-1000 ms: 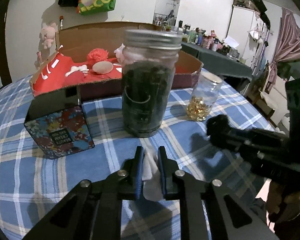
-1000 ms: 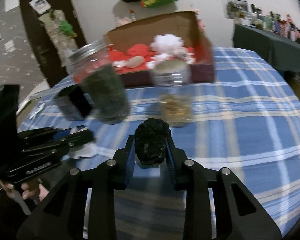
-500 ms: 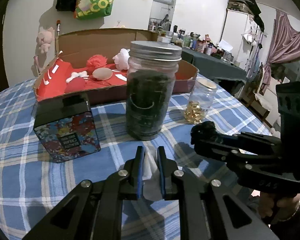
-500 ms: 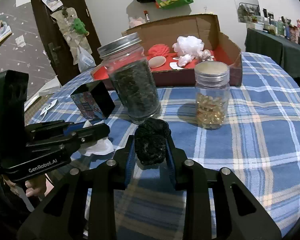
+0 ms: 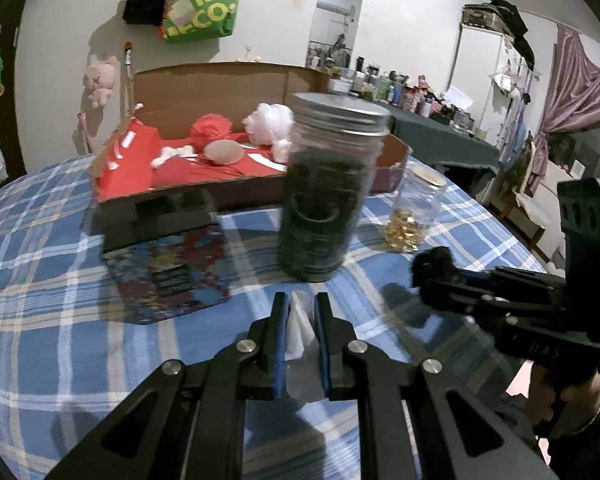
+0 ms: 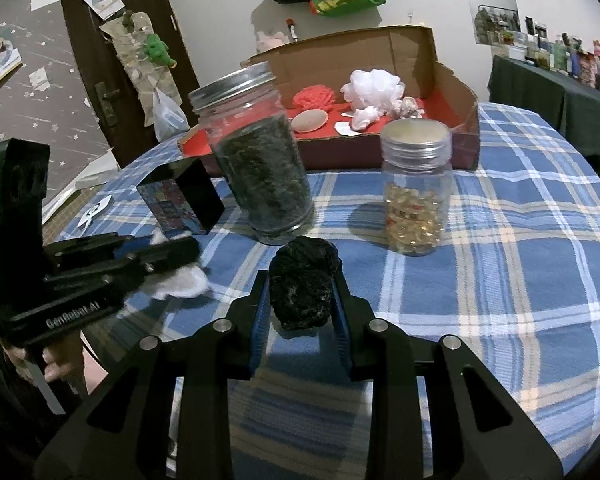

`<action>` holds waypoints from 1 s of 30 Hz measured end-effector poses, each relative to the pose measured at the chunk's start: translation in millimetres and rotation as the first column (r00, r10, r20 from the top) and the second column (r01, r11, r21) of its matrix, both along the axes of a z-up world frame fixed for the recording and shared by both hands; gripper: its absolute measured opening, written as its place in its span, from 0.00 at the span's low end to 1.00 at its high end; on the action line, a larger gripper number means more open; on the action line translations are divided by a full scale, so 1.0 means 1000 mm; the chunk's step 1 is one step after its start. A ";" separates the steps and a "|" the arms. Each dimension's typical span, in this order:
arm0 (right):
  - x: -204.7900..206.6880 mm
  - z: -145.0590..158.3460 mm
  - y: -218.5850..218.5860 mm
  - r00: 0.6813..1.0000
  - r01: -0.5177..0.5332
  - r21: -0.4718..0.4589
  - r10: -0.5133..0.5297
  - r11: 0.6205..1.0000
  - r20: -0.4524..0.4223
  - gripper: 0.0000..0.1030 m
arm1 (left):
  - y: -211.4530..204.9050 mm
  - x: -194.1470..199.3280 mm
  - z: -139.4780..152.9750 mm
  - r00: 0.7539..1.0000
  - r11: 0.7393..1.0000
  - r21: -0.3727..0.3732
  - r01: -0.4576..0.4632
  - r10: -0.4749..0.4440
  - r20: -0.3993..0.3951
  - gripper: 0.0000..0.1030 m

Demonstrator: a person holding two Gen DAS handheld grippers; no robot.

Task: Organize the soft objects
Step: 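Lift and carry the black ball and white tissue over the box with both tools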

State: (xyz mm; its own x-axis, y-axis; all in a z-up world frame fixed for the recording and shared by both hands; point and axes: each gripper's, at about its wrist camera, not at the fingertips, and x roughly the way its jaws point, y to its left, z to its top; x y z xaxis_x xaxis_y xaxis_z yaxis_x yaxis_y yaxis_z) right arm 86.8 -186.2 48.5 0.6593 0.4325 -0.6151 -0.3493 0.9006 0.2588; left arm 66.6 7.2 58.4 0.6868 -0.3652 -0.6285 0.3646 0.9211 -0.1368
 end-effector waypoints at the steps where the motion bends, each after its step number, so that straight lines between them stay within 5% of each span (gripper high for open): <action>1: 0.000 0.000 -0.003 1.000 0.006 0.001 -0.006 1.000 -0.002 0.27 | 0.005 0.000 0.001 1.000 1.000 0.000 -0.010 0.010 0.001 0.13; 19: 0.011 0.000 -0.066 0.993 0.110 -0.012 -0.110 0.994 -0.031 0.27 | 0.096 0.009 0.002 0.985 0.984 -0.028 -0.174 0.174 0.001 0.13; 30: 0.040 0.005 -0.091 0.994 0.088 -0.050 -0.091 0.995 -0.063 0.27 | 0.131 0.040 0.009 0.991 0.990 -0.053 -0.129 0.130 0.028 0.13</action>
